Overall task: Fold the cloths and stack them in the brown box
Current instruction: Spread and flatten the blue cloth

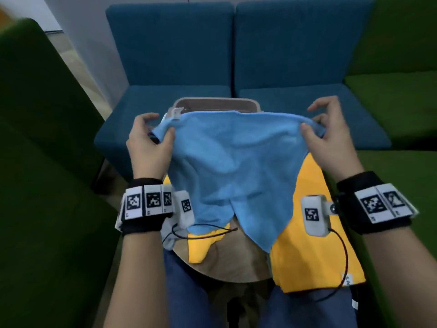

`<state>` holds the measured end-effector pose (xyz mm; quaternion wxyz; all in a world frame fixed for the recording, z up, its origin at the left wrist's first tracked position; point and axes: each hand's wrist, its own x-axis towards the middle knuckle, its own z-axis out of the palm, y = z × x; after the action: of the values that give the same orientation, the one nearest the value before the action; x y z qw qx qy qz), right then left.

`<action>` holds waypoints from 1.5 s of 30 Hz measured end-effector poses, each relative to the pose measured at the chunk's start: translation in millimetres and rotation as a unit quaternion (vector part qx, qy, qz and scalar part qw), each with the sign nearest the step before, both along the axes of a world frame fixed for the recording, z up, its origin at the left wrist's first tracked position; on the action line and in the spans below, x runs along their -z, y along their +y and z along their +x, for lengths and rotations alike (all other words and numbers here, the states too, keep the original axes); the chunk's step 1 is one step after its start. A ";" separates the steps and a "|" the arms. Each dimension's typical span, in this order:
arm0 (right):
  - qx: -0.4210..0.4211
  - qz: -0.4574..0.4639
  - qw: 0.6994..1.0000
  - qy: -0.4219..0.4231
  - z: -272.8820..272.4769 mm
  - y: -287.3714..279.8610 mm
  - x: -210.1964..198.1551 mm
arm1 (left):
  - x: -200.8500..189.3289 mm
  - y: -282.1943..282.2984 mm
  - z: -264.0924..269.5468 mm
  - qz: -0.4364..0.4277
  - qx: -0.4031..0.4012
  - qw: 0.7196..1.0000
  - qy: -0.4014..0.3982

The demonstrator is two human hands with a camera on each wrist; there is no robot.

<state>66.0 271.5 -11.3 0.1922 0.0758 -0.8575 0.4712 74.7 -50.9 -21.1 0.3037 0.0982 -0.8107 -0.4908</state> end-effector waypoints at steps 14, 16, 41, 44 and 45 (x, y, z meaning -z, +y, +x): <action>-0.083 0.012 0.995 -0.051 22.1 -64.7 31.5 | 16.5 79.4 26.2 -0.058 0.140 0.988 -0.031; -0.105 0.022 0.992 -0.064 24.6 -68.6 32.1 | 20.4 82.4 28.3 -0.061 0.154 0.985 -0.041; -0.203 0.020 0.978 -0.033 46.9 -81.0 -9.6 | 53.5 49.1 10.7 -0.012 0.195 0.969 -0.153; -0.237 -0.012 0.972 0.006 47.8 -75.0 -45.8 | 40.5 36.1 0.3 0.081 0.254 0.948 -0.174; -0.252 -0.017 0.968 0.012 47.3 -72.1 -56.0 | 32.8 34.6 -1.4 0.117 0.277 0.938 -0.171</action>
<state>113.3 199.5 44.7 0.0790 0.2913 -0.8002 0.5183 73.3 -16.3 -53.9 -0.0008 -0.0131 -0.7821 -0.6230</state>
